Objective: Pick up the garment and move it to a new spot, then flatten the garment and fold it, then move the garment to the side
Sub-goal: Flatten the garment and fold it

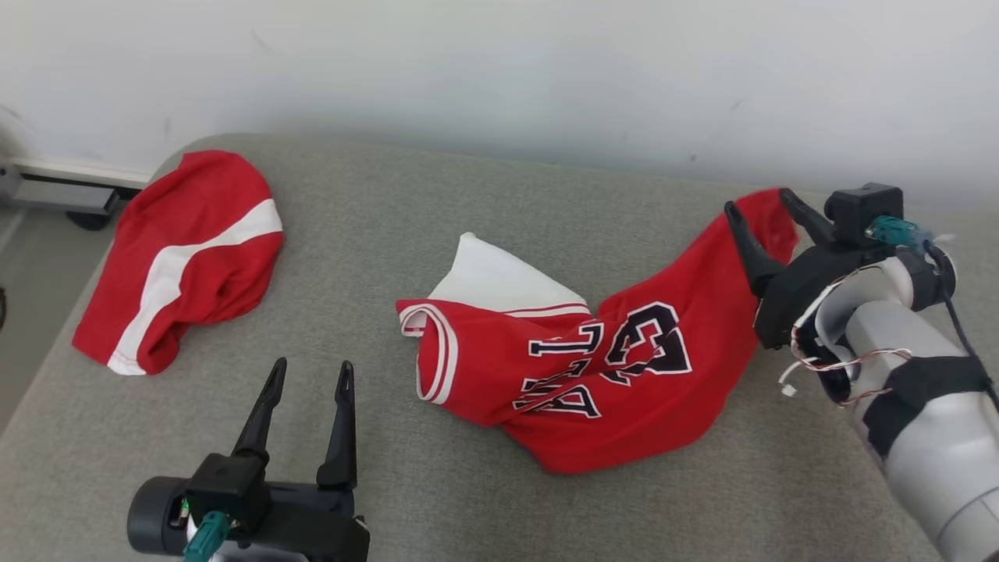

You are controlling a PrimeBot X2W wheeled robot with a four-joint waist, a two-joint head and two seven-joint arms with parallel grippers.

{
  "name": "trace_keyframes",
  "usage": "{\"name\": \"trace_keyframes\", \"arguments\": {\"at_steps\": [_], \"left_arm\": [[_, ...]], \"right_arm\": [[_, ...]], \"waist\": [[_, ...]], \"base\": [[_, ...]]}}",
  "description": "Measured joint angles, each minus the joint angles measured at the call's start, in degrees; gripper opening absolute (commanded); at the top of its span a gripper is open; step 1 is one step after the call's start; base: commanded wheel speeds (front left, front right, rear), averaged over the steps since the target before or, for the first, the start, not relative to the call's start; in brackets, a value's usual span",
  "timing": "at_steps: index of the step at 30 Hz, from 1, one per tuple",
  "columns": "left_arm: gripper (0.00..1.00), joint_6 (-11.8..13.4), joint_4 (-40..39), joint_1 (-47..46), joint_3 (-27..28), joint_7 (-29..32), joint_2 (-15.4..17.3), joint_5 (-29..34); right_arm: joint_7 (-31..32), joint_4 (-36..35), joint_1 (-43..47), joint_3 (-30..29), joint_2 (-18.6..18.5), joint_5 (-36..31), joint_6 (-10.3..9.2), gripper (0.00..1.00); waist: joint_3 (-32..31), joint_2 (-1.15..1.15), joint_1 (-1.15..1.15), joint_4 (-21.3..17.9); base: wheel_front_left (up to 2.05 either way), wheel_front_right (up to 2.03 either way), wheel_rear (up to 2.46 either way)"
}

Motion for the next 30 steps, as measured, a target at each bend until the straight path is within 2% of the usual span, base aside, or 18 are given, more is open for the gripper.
{"name": "trace_keyframes", "arguments": {"at_steps": [5,11,16,22,30], "left_arm": [[1.00,0.01,-0.15,0.87,0.58,0.00,0.01,0.20],[1.00,0.02,-0.57,1.33,0.55,0.00,0.01,0.19],[1.00,0.04,-0.68,1.46,0.43,0.00,-0.01,0.18],[1.00,0.03,-0.71,1.47,0.71,0.00,-0.01,0.16],[1.00,0.00,-0.85,1.70,0.96,0.00,-0.01,0.18]], "right_arm": [[-0.07,-7.38,2.36,-1.69,-4.70,0.30,-0.01,1.00],[-0.05,-11.96,8.51,-1.23,-6.04,3.16,0.00,1.00],[-0.07,-16.17,12.98,-2.47,-9.06,4.25,0.00,1.00],[-0.07,-19.53,19.09,-4.37,-9.64,4.30,0.00,1.00],[2.27,-23.25,25.07,-4.66,-7.72,4.49,-0.01,1.00]], "waist": [[-0.47,0.00,0.00,-1.98],[-0.90,0.00,0.00,-4.10],[-1.02,0.00,0.00,-4.99],[-1.09,0.00,0.00,-4.97],[-1.19,0.00,0.00,-4.57]], "base": [[0.00,0.00,0.00],[0.00,0.00,0.00],[0.00,0.00,0.00],[0.00,0.00,0.00],[0.00,0.00,0.00]]}}
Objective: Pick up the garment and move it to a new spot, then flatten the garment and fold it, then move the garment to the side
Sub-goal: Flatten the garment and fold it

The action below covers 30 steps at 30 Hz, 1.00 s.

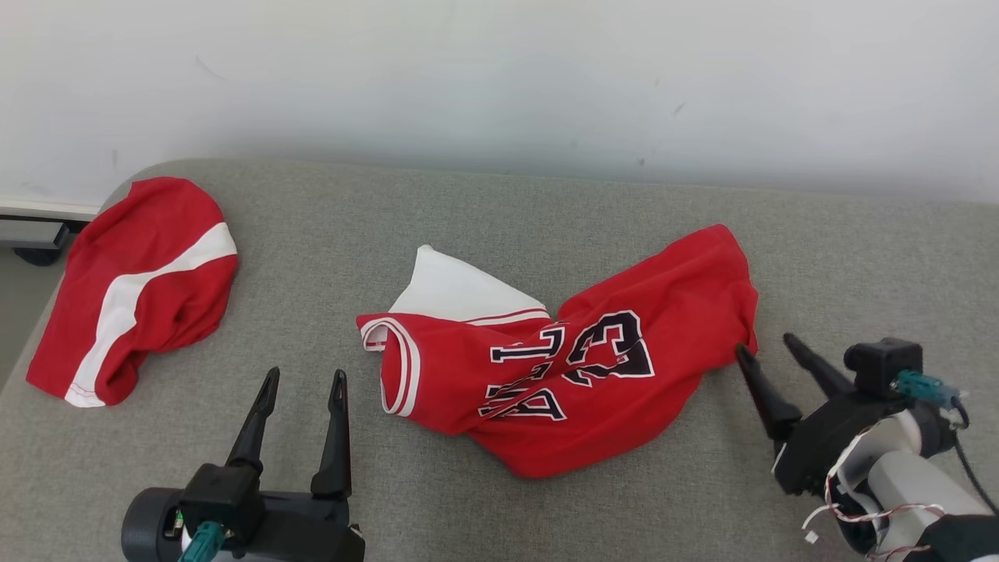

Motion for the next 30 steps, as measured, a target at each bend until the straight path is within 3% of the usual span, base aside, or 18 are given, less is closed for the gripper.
{"name": "trace_keyframes", "arguments": {"at_steps": [10,13,18,19,20,27,30], "left_arm": [[1.00,0.04,-0.16,0.05,0.20,0.00,0.01,-0.10],[1.00,0.04,-0.15,-0.06,-0.11,0.00,0.00,-0.18],[1.00,0.01,0.11,-0.24,-0.32,0.00,0.00,-0.26],[1.00,0.00,0.15,-0.26,-0.21,0.00,0.01,-0.26],[1.00,0.00,0.16,-0.26,-0.08,0.00,0.01,-0.25],[1.00,0.04,0.19,-0.08,0.45,0.00,0.02,-0.21],[1.00,0.04,0.42,0.30,-0.25,0.00,0.01,-0.36]], "right_arm": [[9.72,-12.25,6.90,1.34,0.01,6.89,0.00,1.00],[10.95,-12.71,7.26,0.89,-0.09,7.19,0.00,1.00],[11.45,-8.37,6.48,1.54,3.05,7.71,0.00,1.00],[10.79,-6.76,5.73,1.92,3.71,7.34,0.00,0.33],[9.00,-5.36,4.76,1.91,4.10,6.42,0.01,0.00],[7.59,-4.63,3.48,3.72,4.37,6.64,0.01,0.00],[9.94,-14.88,5.65,5.04,-0.35,11.68,0.00,0.00]], "waist": [[0.40,0.00,0.00,0.45],[0.45,0.00,0.00,0.81],[0.35,0.00,0.01,2.27],[0.33,0.00,0.01,2.79],[0.30,0.00,0.01,3.21],[0.09,0.00,0.01,2.85],[-0.61,0.00,0.01,1.07]], "base": [[0.00,0.00,0.00],[0.00,0.00,0.00],[0.00,0.00,0.00],[0.00,0.00,0.00],[0.00,0.00,0.00],[0.00,0.00,0.00],[0.00,0.00,0.00]]}}
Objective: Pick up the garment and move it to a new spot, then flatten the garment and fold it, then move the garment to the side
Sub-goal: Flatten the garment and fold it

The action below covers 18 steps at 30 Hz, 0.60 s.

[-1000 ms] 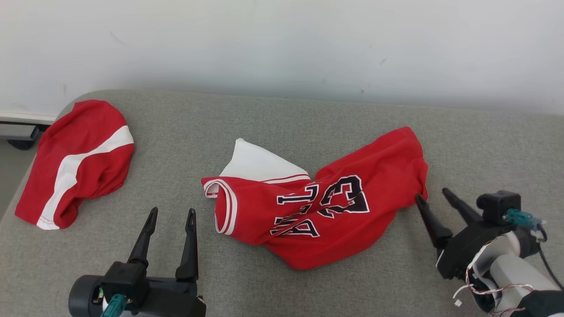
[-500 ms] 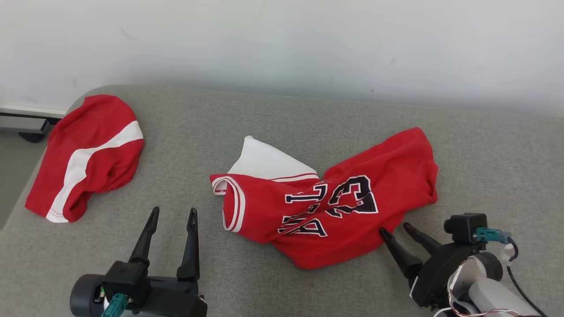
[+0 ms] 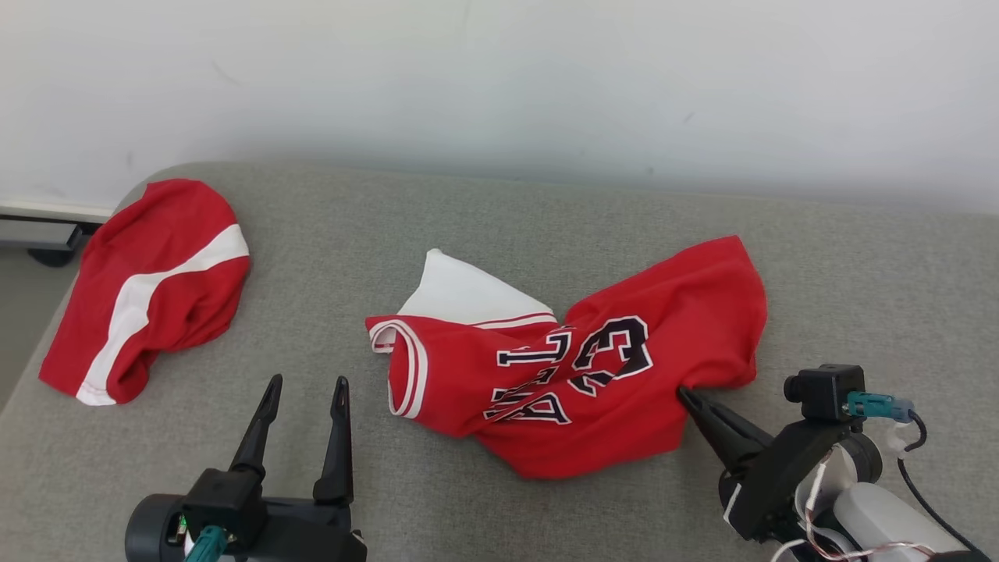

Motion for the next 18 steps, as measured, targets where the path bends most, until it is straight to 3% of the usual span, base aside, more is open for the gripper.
{"name": "trace_keyframes", "arguments": {"at_steps": [2,4,11,13,18], "left_arm": [[1.00,0.03,0.08,0.40,-0.15,0.00,-0.01,-0.07],[1.00,0.03,0.12,0.54,-0.07,0.00,-0.01,-0.08],[1.00,0.07,0.13,0.88,-0.09,0.00,-0.02,-0.08],[1.00,0.01,0.16,1.18,0.01,0.00,-0.01,-0.08],[1.00,0.01,0.19,1.20,-0.48,0.00,-0.01,-0.23]], "right_arm": [[3.55,-10.06,2.91,0.32,-4.77,3.86,0.00,0.00],[5.12,-14.70,4.27,-0.40,-7.51,5.10,0.00,0.00],[11.23,-26.99,10.28,-5.72,-13.33,8.55,0.00,0.00],[17.04,-33.56,15.10,-10.15,-14.90,9.53,0.00,0.00],[19.29,-34.34,15.33,-12.76,-11.92,6.57,0.00,0.00]], "waist": [[-0.60,0.00,0.00,-1.14],[-0.93,0.00,0.00,-1.62],[-1.82,0.00,0.00,-2.77],[-2.14,0.00,0.00,-3.26],[-2.06,0.00,0.00,-3.08]], "base": [[0.00,0.00,0.00],[0.00,0.00,0.00],[0.00,0.00,0.00],[0.00,0.00,0.00],[0.00,0.00,0.00]]}}
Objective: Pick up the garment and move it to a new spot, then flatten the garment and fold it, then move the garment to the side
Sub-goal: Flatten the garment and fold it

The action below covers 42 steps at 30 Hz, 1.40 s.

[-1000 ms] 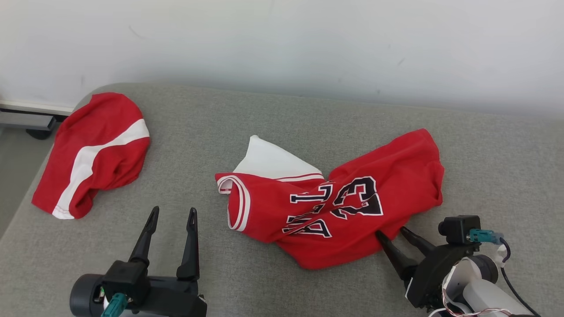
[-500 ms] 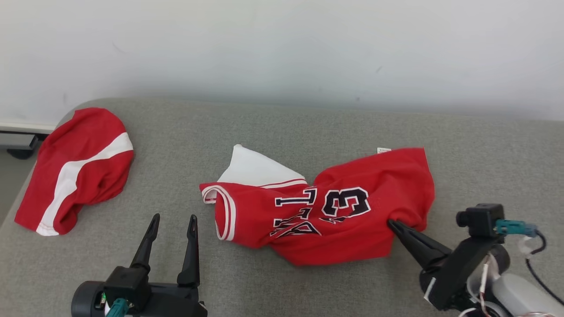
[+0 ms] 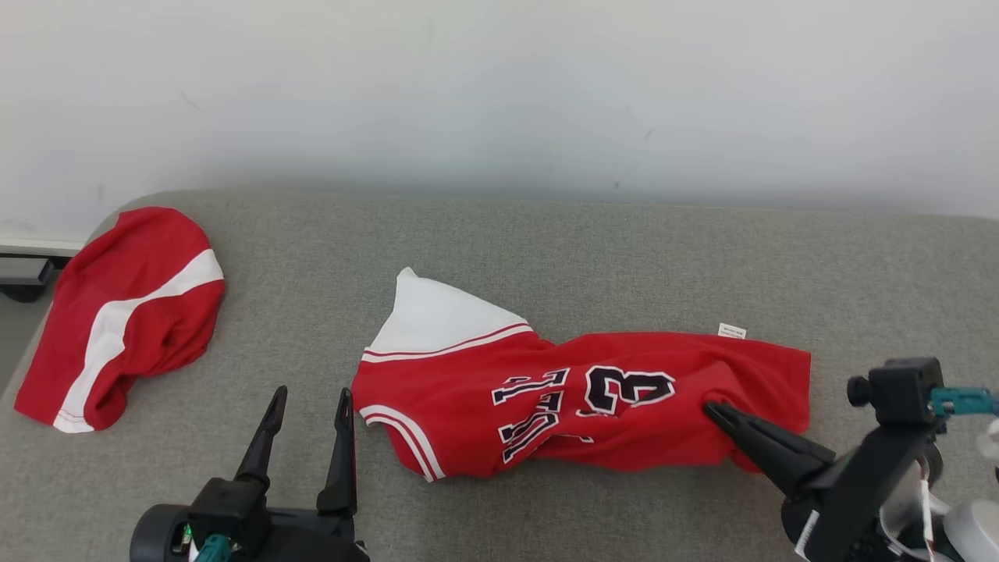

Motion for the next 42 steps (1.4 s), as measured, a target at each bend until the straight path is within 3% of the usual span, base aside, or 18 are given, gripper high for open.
{"name": "trace_keyframes", "arguments": {"at_steps": [3,13,20,21,28,39,40,41,42], "left_arm": [[1.00,0.00,0.20,-0.07,0.04,0.00,0.01,0.00],[1.00,-0.02,0.51,-0.24,-0.49,0.00,0.00,-0.11],[1.00,-0.02,0.67,-0.81,-1.24,0.00,-0.01,-0.34],[1.00,-0.04,0.71,-1.30,-1.53,0.00,-0.01,-0.48],[1.00,-0.02,1.08,-2.36,-3.08,0.00,0.00,-0.60],[1.00,0.25,1.35,-3.76,-5.55,0.00,-0.01,-1.66],[1.00,0.27,1.43,-3.88,-5.57,0.00,-0.01,-1.68],[1.00,0.44,1.44,-3.95,-5.55,0.00,0.00,-1.74],[1.00,0.52,1.44,-3.97,-5.53,0.00,0.00,-1.78]], "right_arm": [[1.18,3.26,-4.94,0.02,3.70,-3.46,0.00,0.00],[-2.32,21.52,-20.64,6.70,8.91,-14.00,0.00,0.00],[-10.33,38.12,-30.17,13.40,12.65,-15.81,0.00,0.00],[-12.83,43.11,-32.82,15.38,13.33,-17.75,0.00,0.00],[-20.93,59.13,-39.75,18.57,16.73,-19.52,0.00,0.00],[-29.52,76.14,-46.22,19.52,20.22,-22.20,0.00,0.00],[-29.85,77.05,-46.44,19.57,20.74,-22.28,0.00,0.11],[-30.11,77.73,-46.60,19.68,21.21,-22.31,0.00,0.39],[-30.27,78.25,-46.75,19.79,21.57,-22.36,0.00,1.00]], "waist": [[-0.27,0.00,0.00,0.57],[-0.91,0.00,0.00,2.92],[-0.46,0.00,0.00,5.13],[-0.18,0.00,0.00,5.82],[0.98,0.00,0.00,8.54],[3.04,0.00,0.00,12.56],[3.27,0.00,0.00,12.85],[3.49,0.01,0.00,13.07],[3.68,0.00,0.00,13.23]], "base": [[0.00,0.00,0.00],[0.00,0.00,0.00],[0.00,0.00,0.00],[0.00,0.00,0.00],[0.00,0.00,0.00],[0.00,0.00,0.00],[0.00,0.00,0.00],[0.00,0.00,0.00],[0.00,0.00,0.00]]}}
